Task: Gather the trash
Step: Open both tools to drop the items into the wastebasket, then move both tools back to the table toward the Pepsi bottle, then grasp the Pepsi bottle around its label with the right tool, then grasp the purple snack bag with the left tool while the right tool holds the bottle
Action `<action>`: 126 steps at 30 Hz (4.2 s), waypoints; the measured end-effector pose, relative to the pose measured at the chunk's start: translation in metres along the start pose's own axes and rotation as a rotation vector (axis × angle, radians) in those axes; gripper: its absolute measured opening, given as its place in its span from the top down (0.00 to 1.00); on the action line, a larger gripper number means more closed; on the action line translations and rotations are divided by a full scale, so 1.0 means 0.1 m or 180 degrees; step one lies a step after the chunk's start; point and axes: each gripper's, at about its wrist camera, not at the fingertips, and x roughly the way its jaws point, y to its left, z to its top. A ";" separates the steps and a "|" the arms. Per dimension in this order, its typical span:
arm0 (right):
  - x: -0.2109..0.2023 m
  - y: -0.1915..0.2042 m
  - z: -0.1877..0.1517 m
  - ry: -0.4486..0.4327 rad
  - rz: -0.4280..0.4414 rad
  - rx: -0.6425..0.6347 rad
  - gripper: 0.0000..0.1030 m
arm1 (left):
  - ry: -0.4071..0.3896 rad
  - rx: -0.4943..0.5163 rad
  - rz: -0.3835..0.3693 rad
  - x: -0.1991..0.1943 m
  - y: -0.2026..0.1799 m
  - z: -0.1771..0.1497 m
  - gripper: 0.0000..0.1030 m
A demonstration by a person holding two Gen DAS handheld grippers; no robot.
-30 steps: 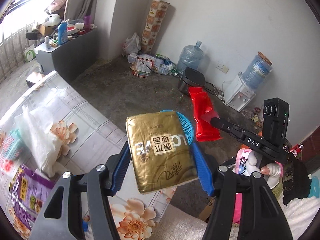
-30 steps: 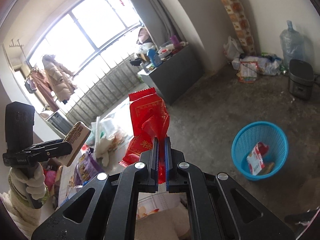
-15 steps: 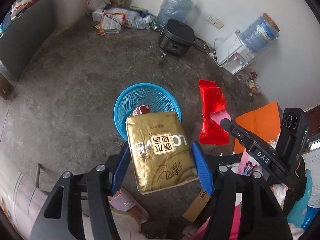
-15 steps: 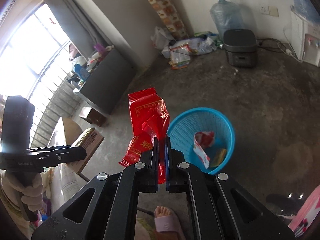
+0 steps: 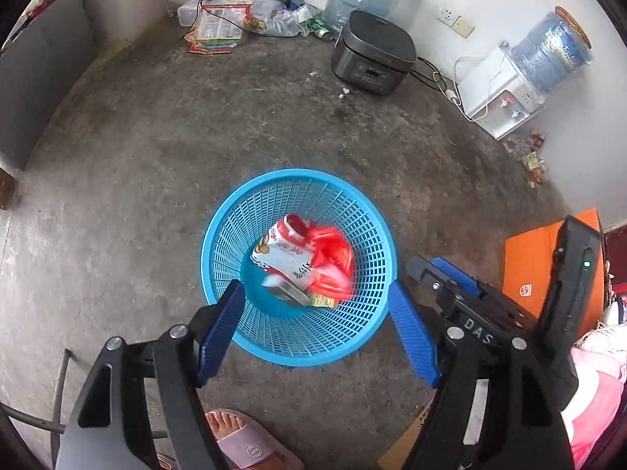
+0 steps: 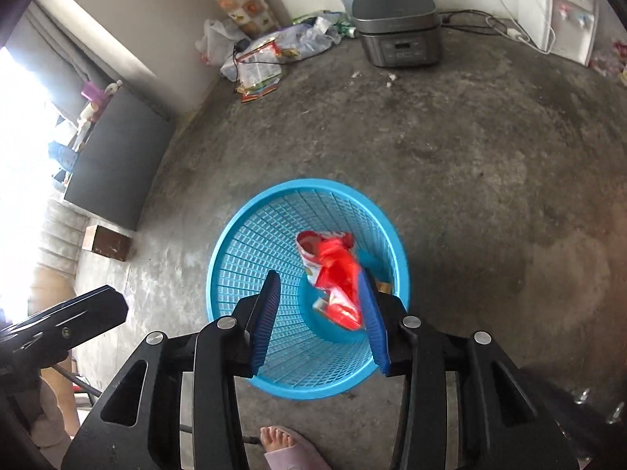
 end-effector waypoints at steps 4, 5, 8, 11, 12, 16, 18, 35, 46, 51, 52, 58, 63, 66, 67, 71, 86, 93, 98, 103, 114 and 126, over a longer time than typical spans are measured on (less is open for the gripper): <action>-0.14 -0.02 -0.03 -0.0130 0.0037 0.0024 0.54 | -0.0163 0.0190 0.0035 -0.27 0.01 0.01 0.29; -0.21 -0.01 -0.05 -0.0165 0.0052 0.0022 0.54 | -0.0213 0.0222 0.0020 -0.39 0.01 0.01 0.29; -0.37 0.04 -0.02 -0.0296 0.0113 0.0023 0.53 | -0.0418 0.0329 -0.0033 -0.87 0.06 -0.03 0.29; -0.61 0.13 -0.01 -0.0475 0.0261 0.0014 0.50 | -0.0649 0.0380 -0.0069 -1.46 0.17 -0.17 0.29; -0.70 0.17 -0.02 -0.0528 0.0329 -0.0001 0.50 | -0.0734 0.0399 -0.0056 -1.68 0.22 -0.25 0.29; -1.02 0.44 -0.10 -0.0621 0.0682 -0.0195 0.49 | -0.1048 0.0396 0.0134 -2.54 0.42 -0.65 0.29; -1.15 0.62 -0.19 -0.0586 0.0909 -0.0340 0.49 | -0.1186 0.0319 0.0241 -2.94 0.56 -0.93 0.29; -1.46 2.13 -1.87 0.1107 0.2459 -0.1676 0.49 | -0.1626 -0.1275 0.1429 -4.25 1.64 -4.15 0.34; -1.47 2.74 -2.97 0.2154 0.2624 -0.2020 0.49 | -0.1146 -0.1997 0.1394 -3.81 2.00 -5.29 0.69; -1.43 2.91 -3.36 0.2543 0.2609 -0.2090 0.49 | -0.1165 -0.2317 0.1161 -3.76 2.08 -5.69 0.73; -1.41 2.94 -3.42 0.2614 0.2606 -0.2093 0.49 | -0.1190 -0.2336 0.1128 -3.76 2.06 -5.73 0.73; -1.34 3.05 -3.54 0.2760 0.2499 -0.2102 0.48 | -0.1262 -0.2223 0.0792 -3.67 1.90 -5.71 0.74; -1.36 2.95 -3.40 0.2653 0.2469 -0.1971 0.52 | -0.1205 -0.2038 0.0471 -3.52 1.74 -5.48 0.76; -1.36 2.87 -3.32 0.2605 0.2468 -0.1854 0.54 | -0.1219 -0.1902 0.0365 -3.46 1.64 -5.32 0.77; -1.36 2.83 -3.27 0.2582 0.2470 -0.1822 0.55 | -0.1225 -0.1865 0.0359 -3.44 1.63 -5.27 0.77; -1.37 2.68 -3.17 0.2502 0.2472 -0.1705 0.57 | -0.1226 -0.1732 0.0274 -3.38 1.54 -5.07 0.77; -1.27 2.22 -2.55 0.1953 0.2367 -0.1150 0.58 | -0.1089 -0.1255 0.0024 -3.09 1.41 -4.17 0.77; -1.12 2.05 -2.15 0.1810 0.2415 -0.0897 0.58 | -0.1082 -0.1183 -0.0032 -2.96 1.46 -3.70 0.77; -1.03 2.03 -1.95 0.1670 0.2416 -0.0851 0.57 | -0.1139 -0.1205 -0.0074 -2.90 1.50 -3.49 0.77; -1.07 2.07 -1.92 0.1492 0.2307 -0.0948 0.52 | -0.1179 -0.1235 -0.0036 -2.90 1.50 -3.46 0.75; -1.20 2.18 -2.10 0.1483 0.2089 -0.1168 0.40 | -0.1206 -0.1213 -0.0033 -2.97 1.47 -3.66 0.73; -1.15 2.39 -2.24 0.1529 0.1837 -0.1377 0.40 | -0.1408 -0.1274 0.0223 -3.32 1.47 -4.15 0.73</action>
